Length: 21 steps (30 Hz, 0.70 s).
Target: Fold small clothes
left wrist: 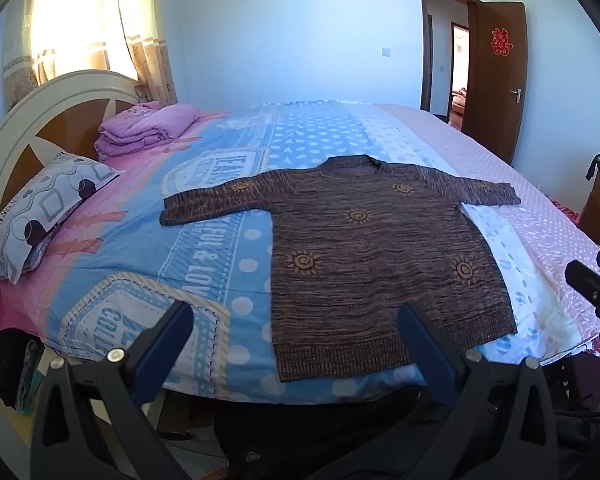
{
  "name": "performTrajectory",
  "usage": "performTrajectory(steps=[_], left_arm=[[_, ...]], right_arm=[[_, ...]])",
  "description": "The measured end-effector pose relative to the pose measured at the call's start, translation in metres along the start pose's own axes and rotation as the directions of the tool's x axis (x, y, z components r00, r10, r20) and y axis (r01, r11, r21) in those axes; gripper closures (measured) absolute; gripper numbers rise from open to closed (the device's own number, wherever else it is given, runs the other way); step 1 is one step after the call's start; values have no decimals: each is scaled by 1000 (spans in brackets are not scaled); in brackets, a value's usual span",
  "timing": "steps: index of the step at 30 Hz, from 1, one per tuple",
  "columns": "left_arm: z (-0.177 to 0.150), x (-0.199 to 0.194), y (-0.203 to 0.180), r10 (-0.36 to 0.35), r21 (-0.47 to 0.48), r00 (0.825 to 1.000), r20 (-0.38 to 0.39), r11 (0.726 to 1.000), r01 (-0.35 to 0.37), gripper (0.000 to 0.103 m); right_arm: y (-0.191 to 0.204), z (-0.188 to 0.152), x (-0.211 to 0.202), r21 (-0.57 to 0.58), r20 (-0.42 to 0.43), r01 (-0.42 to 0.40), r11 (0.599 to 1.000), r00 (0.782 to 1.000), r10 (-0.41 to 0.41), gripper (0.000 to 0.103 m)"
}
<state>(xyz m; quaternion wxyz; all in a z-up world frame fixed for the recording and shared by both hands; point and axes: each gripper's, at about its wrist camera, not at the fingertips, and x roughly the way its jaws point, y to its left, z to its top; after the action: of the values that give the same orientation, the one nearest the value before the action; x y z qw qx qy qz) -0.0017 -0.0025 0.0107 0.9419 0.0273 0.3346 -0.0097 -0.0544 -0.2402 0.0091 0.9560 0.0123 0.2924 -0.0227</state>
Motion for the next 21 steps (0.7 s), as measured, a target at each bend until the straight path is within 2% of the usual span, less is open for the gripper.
performTrajectory(steps=[21], left_arm=[[1,-1,-1,-1,5,1000,13,1000,1,0]], right_arm=[[-2,0,3,9,-10,-7,1000,1000,7,1]])
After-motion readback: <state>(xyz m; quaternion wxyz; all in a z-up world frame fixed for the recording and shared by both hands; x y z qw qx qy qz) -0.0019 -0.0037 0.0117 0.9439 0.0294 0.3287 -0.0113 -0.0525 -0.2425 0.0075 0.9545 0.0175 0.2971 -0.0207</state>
